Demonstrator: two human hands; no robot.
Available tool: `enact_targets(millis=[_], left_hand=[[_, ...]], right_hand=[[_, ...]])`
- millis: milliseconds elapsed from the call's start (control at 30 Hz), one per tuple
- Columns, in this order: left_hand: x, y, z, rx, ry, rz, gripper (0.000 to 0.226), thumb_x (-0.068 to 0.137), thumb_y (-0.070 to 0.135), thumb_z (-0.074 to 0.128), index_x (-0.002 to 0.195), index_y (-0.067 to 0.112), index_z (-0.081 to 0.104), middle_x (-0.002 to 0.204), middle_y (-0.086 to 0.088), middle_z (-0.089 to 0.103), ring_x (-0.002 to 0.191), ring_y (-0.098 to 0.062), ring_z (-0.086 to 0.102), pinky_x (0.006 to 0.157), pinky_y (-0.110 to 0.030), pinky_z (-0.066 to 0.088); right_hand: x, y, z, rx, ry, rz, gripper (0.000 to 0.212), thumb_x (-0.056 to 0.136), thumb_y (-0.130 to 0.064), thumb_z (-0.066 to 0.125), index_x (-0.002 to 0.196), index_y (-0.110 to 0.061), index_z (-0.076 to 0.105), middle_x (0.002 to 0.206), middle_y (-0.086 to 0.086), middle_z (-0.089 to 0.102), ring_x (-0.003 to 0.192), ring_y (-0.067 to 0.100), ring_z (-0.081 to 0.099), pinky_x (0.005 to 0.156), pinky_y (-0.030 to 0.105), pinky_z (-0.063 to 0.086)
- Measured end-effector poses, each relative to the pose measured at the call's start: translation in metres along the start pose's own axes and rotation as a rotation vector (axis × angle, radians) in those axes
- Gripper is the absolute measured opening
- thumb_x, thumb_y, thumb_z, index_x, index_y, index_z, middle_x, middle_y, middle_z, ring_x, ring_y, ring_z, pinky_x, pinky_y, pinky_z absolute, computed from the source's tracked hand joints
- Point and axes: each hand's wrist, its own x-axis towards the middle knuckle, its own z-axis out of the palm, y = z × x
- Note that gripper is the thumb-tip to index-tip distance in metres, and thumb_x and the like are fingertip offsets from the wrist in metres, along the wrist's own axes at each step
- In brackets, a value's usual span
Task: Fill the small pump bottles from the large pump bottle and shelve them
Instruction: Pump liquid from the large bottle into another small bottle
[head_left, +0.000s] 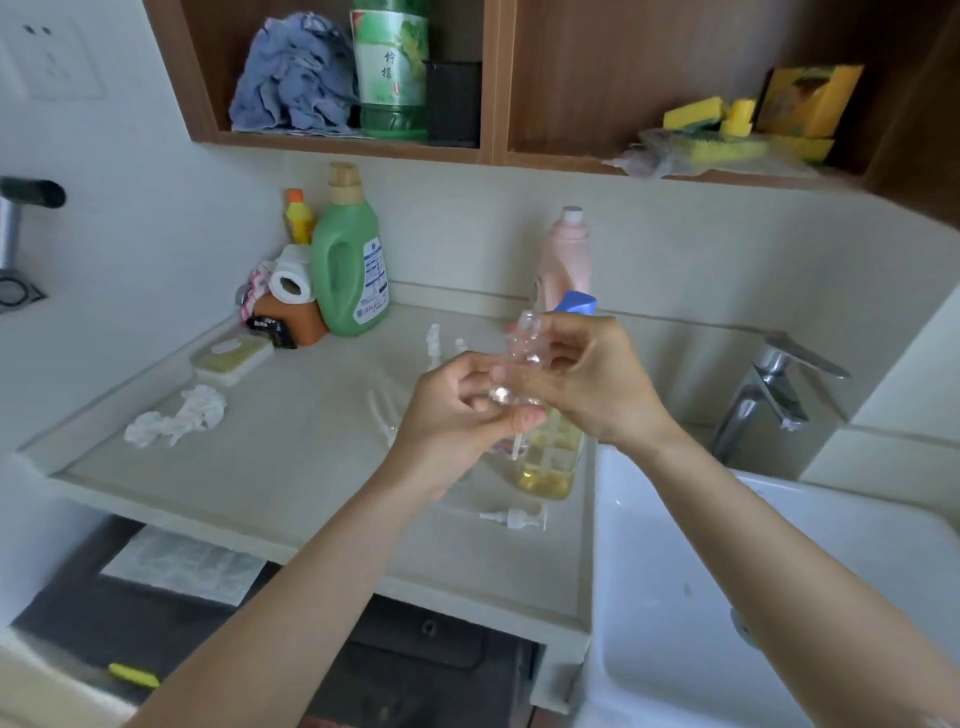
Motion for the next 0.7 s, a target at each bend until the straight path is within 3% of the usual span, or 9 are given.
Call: enact_targets(millis=[100, 167, 267, 433, 533, 600, 700], left_hand=[[-0.008, -0.001, -0.010, -0.055, -0.167, -0.090, 0.034, 0.067, 0.004, 0.080, 0.096, 0.004, 0.062, 0.077, 0.002, 0.067, 0.064, -0.006, 0.062, 0.060, -0.018, 0.051], [-0.012, -0.006, -0.024, -0.193, -0.371, -0.207, 0.033, 0.068, 0.018, 0.081, 0.095, 0.010, 0.065, 0.094, -0.001, 0.072, 0.079, -0.013, 0.066, 0.070, -0.023, 0.054], [-0.015, -0.010, -0.034, -0.412, -0.587, -0.273, 0.048, 0.068, 0.039, 0.082, 0.108, 0.015, 0.072, 0.112, -0.008, 0.069, 0.096, -0.022, 0.068, 0.079, -0.032, 0.056], [-0.017, -0.010, -0.034, -0.462, -0.686, -0.296, 0.050, 0.068, 0.034, 0.082, 0.112, 0.014, 0.070, 0.114, -0.009, 0.069, 0.101, -0.024, 0.067, 0.078, -0.028, 0.056], [-0.015, -0.010, -0.032, -0.394, -0.620, -0.249, 0.039, 0.073, 0.018, 0.076, 0.111, 0.015, 0.068, 0.107, -0.005, 0.070, 0.098, -0.022, 0.068, 0.078, -0.030, 0.056], [-0.008, -0.015, -0.028, -0.267, -0.450, -0.221, 0.036, 0.078, 0.002, 0.072, 0.111, 0.014, 0.063, 0.096, -0.001, 0.070, 0.088, -0.020, 0.068, 0.077, -0.034, 0.058], [0.007, -0.026, -0.022, -0.106, -0.231, -0.208, 0.028, 0.081, -0.002, 0.069, 0.103, 0.015, 0.064, 0.091, -0.004, 0.063, 0.073, -0.016, 0.067, 0.069, -0.031, 0.058]], right_hand=[[-0.003, -0.012, -0.005, 0.217, -0.054, 0.004, 0.036, 0.065, -0.022, 0.081, 0.097, -0.013, 0.066, 0.082, 0.001, 0.072, 0.074, 0.008, 0.067, 0.074, 0.020, 0.053], [-0.006, -0.016, -0.008, 0.386, -0.130, 0.027, 0.038, 0.074, -0.009, 0.078, 0.108, -0.014, 0.062, 0.088, 0.000, 0.074, 0.084, 0.010, 0.069, 0.078, 0.021, 0.052], [-0.011, -0.013, -0.009, 0.614, -0.260, 0.069, 0.044, 0.074, -0.020, 0.075, 0.117, -0.017, 0.064, 0.105, 0.007, 0.073, 0.103, 0.018, 0.067, 0.089, 0.027, 0.051], [-0.020, -0.012, -0.005, 0.751, -0.309, 0.046, 0.042, 0.077, -0.021, 0.075, 0.118, -0.020, 0.069, 0.121, 0.008, 0.067, 0.113, 0.020, 0.062, 0.096, 0.031, 0.049], [-0.019, -0.008, -0.008, 0.548, -0.145, 0.079, 0.037, 0.084, -0.007, 0.066, 0.118, -0.020, 0.065, 0.122, 0.005, 0.065, 0.114, 0.021, 0.061, 0.102, 0.037, 0.044], [-0.015, -0.007, -0.013, 0.412, 0.032, 0.119, 0.033, 0.089, -0.003, 0.055, 0.116, -0.019, 0.064, 0.116, 0.003, 0.067, 0.106, 0.016, 0.063, 0.093, 0.033, 0.048], [-0.007, 0.002, -0.027, 0.195, 0.306, 0.134, 0.033, 0.093, 0.007, 0.047, 0.105, -0.018, 0.065, 0.099, -0.003, 0.069, 0.091, 0.007, 0.063, 0.079, 0.021, 0.049]])
